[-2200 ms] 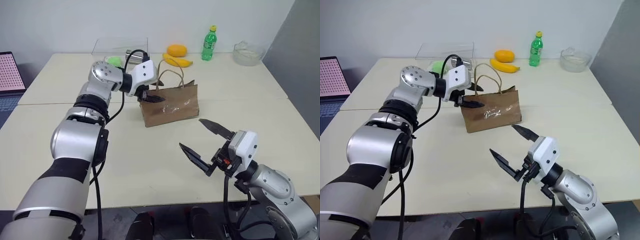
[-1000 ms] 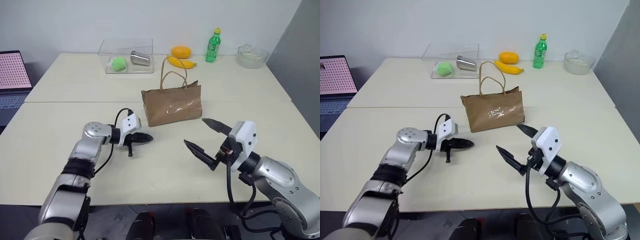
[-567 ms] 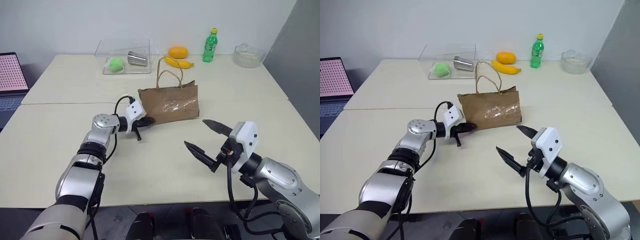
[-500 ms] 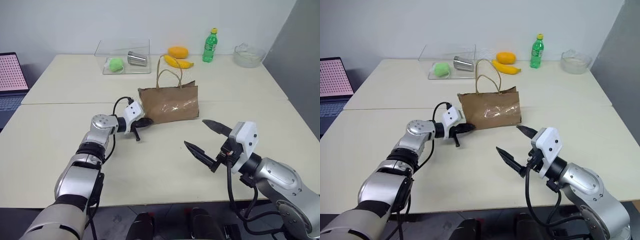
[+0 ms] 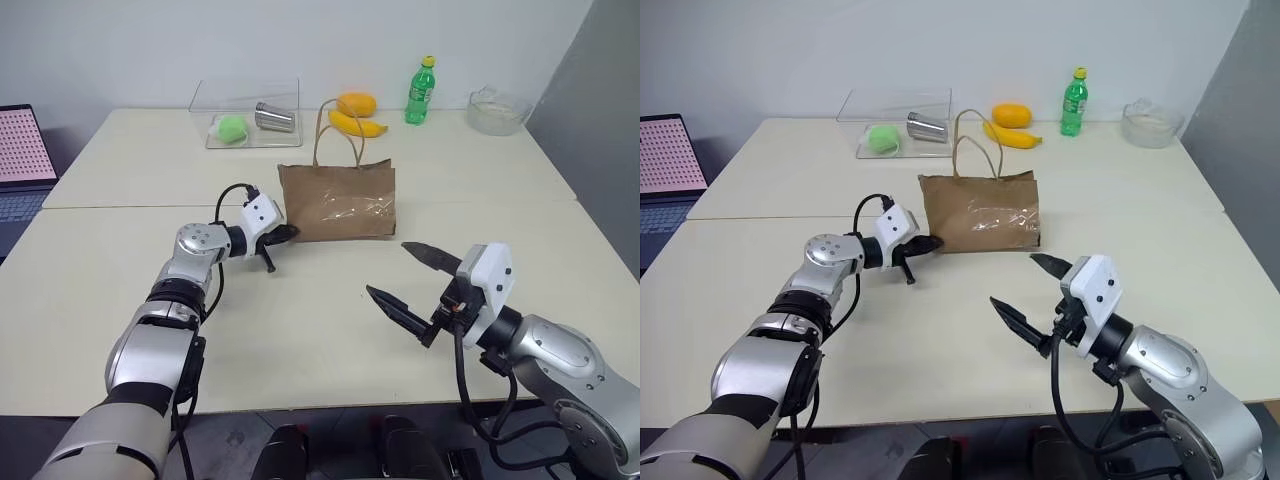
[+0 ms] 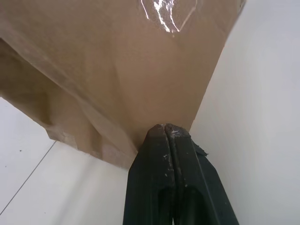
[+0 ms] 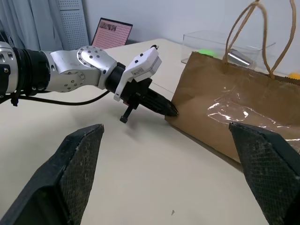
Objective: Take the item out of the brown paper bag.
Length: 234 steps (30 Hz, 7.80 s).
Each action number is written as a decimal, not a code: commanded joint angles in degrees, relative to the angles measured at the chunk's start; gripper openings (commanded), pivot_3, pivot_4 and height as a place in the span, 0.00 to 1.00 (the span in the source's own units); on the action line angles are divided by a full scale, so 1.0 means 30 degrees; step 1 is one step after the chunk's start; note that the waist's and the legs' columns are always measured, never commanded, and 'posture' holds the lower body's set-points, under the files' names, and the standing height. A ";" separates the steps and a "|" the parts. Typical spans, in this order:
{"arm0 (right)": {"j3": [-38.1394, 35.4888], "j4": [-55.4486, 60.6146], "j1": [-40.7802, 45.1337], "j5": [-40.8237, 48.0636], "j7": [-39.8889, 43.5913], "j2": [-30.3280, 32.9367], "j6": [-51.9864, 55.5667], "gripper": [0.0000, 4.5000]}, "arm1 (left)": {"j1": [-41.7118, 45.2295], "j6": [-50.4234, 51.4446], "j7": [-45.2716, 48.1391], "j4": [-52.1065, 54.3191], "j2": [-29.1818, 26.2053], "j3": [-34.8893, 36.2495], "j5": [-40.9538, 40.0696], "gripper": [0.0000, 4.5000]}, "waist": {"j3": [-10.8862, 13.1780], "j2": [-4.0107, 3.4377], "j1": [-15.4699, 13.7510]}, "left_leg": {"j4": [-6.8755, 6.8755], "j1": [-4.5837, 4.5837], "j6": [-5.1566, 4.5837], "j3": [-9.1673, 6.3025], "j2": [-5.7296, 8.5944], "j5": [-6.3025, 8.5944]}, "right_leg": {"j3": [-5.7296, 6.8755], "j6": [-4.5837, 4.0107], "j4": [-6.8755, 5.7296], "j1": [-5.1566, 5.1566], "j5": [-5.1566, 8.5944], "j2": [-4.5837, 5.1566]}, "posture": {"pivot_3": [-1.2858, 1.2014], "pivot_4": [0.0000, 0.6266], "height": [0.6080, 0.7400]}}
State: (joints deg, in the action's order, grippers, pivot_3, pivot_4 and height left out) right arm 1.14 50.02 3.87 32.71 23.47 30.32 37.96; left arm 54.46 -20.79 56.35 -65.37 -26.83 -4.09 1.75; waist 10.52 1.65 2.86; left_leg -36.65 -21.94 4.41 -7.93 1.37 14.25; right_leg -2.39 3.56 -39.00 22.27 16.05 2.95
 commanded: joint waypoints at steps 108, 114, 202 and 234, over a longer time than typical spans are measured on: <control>-0.1491 0.1369 -0.1908 -0.0410 0.5615 0.1671 0.3767 0.65 | -1.0355 -0.6789 0.2369 1.5982 -0.2218 -0.3816 -0.0911 1.00 | 0.0071 -0.0141 -0.0330 | 0.0171 0.0028 0.0006 0.0037 -0.0021 -0.0001 | -0.0007 -0.0018 0.0129 -0.0002 0.0004 0.0017 | 0.52 0.24 1.00; -0.2204 0.1899 -0.2822 0.1136 0.5695 0.2614 0.4047 0.65 | -1.0631 -0.6593 0.3863 1.5659 -0.3775 -0.3039 -0.2800 1.00 | 0.0071 -0.0141 -0.0299 | 0.0176 0.0028 0.0005 0.0030 -0.0029 -0.0001 | -0.0003 -0.0019 0.0127 -0.0001 0.0004 0.0011 | 0.52 0.24 1.00; -0.1938 0.1020 -0.1915 0.3233 0.4218 0.4724 0.2724 0.65 | -0.9634 -1.1144 0.2444 1.3831 -0.0936 -0.5272 -0.0876 0.80 | 0.0067 -0.0134 -0.0351 | 0.0165 0.0033 0.0004 0.0031 -0.0021 -0.0002 | -0.0005 -0.0019 0.0128 -0.0015 0.0004 0.0013 | 0.52 0.24 1.00; 0.8417 -0.3025 0.2479 -0.6321 0.4466 0.2856 -0.0219 0.65 | -0.9204 0.2771 0.1252 2.1835 -0.0678 -0.3245 -0.5073 0.01 | 0.0065 -0.0129 -0.0283 | 0.0144 0.0042 0.0009 0.0031 -0.0027 -0.0005 | -0.0009 -0.0015 0.0117 -0.0013 0.0006 0.0005 | 0.52 0.24 1.00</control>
State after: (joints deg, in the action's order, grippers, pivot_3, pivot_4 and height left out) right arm 24.44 41.07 10.36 15.62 36.30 39.47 38.86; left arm 26.36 -12.44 59.69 -2.21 -28.94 -14.77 -12.74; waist 10.71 1.26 2.01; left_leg -36.22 -21.82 4.44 -7.85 1.29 14.23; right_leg -2.41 3.51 -38.65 22.23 16.07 2.96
